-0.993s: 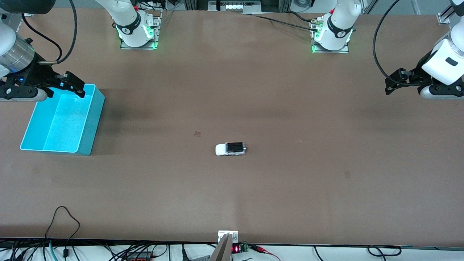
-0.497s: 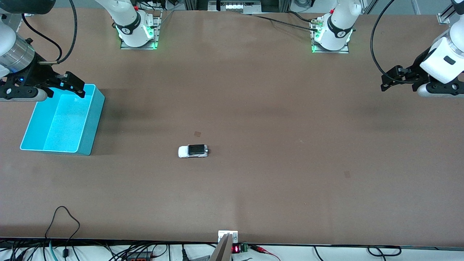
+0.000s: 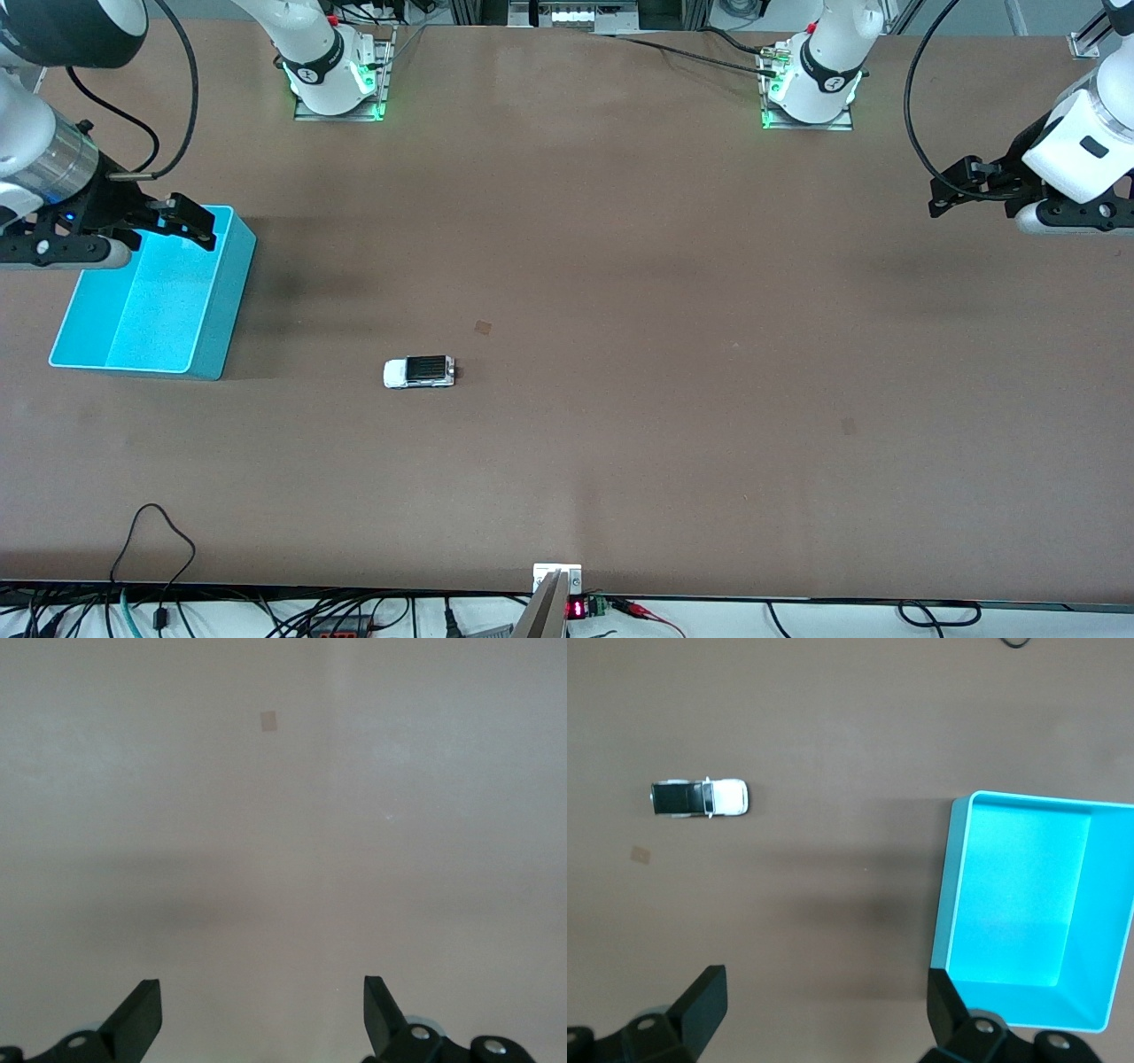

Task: Wind and store white jeep toy
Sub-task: 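Reach the open right gripper down over the rolled jeep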

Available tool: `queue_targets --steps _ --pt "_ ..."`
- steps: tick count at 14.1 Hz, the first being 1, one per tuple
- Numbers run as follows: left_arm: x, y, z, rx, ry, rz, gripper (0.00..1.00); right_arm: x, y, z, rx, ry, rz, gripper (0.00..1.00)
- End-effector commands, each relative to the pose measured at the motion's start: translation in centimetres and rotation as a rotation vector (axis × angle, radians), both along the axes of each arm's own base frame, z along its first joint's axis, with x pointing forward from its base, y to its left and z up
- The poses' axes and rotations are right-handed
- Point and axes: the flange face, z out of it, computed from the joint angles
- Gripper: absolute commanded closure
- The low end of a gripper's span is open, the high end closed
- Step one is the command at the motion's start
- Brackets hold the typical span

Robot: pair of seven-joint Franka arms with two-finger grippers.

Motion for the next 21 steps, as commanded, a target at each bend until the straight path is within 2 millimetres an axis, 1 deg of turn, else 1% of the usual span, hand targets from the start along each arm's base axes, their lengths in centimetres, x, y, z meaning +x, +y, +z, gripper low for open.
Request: queue_targets --steps 1,2,5,6,7,8,9,10,11,12,13,14,15,16,17,19,20,21 --pt "-0.5 0.1 0.7 -0.015 0.001 0.001 0.00 0.7 -0.7 -1.3 0.000 0.029 0.195 0.00" --pt "-0.5 0.1 0.7 -0.015 0.002 0.001 0.00 1.1 -0.7 -2.5 0.006 0.055 0.302 0.00" --pt "-0.6 0.3 0.6 -0.014 0.013 0.004 0.00 1.9 -0.6 -4.2 0.019 0.085 0.565 0.00" --pt "-0.6 0.3 0.6 -0.014 0.013 0.004 0.00 2.4 -0.4 -5.8 0.034 0.110 0.633 0.00" --pt "-0.6 0.3 0.6 -0.014 0.013 0.004 0.00 3.1 0.1 -7.5 0.050 0.134 0.699 0.00" --pt "-0.6 0.3 0.6 -0.014 0.015 0.004 0.00 3.8 0.7 -8.9 0.062 0.140 0.774 0.00" --pt "-0.6 0.3 0.6 -0.014 0.015 0.004 0.00 4.6 1.8 -10.3 0.069 0.136 0.899 0.00" --pt "-0.6 0.3 0.6 -0.014 0.015 0.004 0.00 5.2 3.4 -11.8 0.078 0.122 1.030 0.00" --pt "-0.6 0.3 0.6 -0.014 0.015 0.004 0.00 5.8 4.4 -13.3 0.082 0.114 1.124 0.00" --pt "-0.6 0.3 0.6 -0.014 0.015 0.004 0.00 6.2 5.7 -15.0 0.101 0.106 1.208 0.00" --pt "-0.6 0.3 0.6 -0.014 0.015 0.004 0.00 6.5 6.5 -16.3 0.134 0.086 1.266 0.00" --pt "-0.6 0.3 0.6 -0.014 0.015 0.004 0.00 7.1 7.0 -18.0 0.157 0.057 1.325 0.00" --pt "-0.6 0.3 0.6 -0.014 0.016 0.004 0.00 7.8 7.5 -19.2 0.154 0.022 1.383 0.00" --pt "-0.6 0.3 0.6 -0.014 0.016 0.004 0.00 8.2 9.0 -20.0 0.137 -0.013 1.447 0.00" --pt "-0.6 0.3 0.6 -0.014 0.016 0.004 0.00 8.4 10.0 -20.8 0.124 -0.036 1.468 0.00" --pt "-0.7 0.3 0.6 -0.014 0.018 0.004 0.00 8.4 13.4 -22.5 0.104 -0.069 1.514 0.00" --pt "-0.6 0.3 0.6 -0.014 0.016 0.004 0.00 8.5 14.5 -23.6 0.096 -0.083 1.524 0.00" --pt "-0.6 0.3 0.6 -0.014 0.016 0.004 0.00 8.7 14.9 -25.0 0.092 -0.092 1.522 0.00"
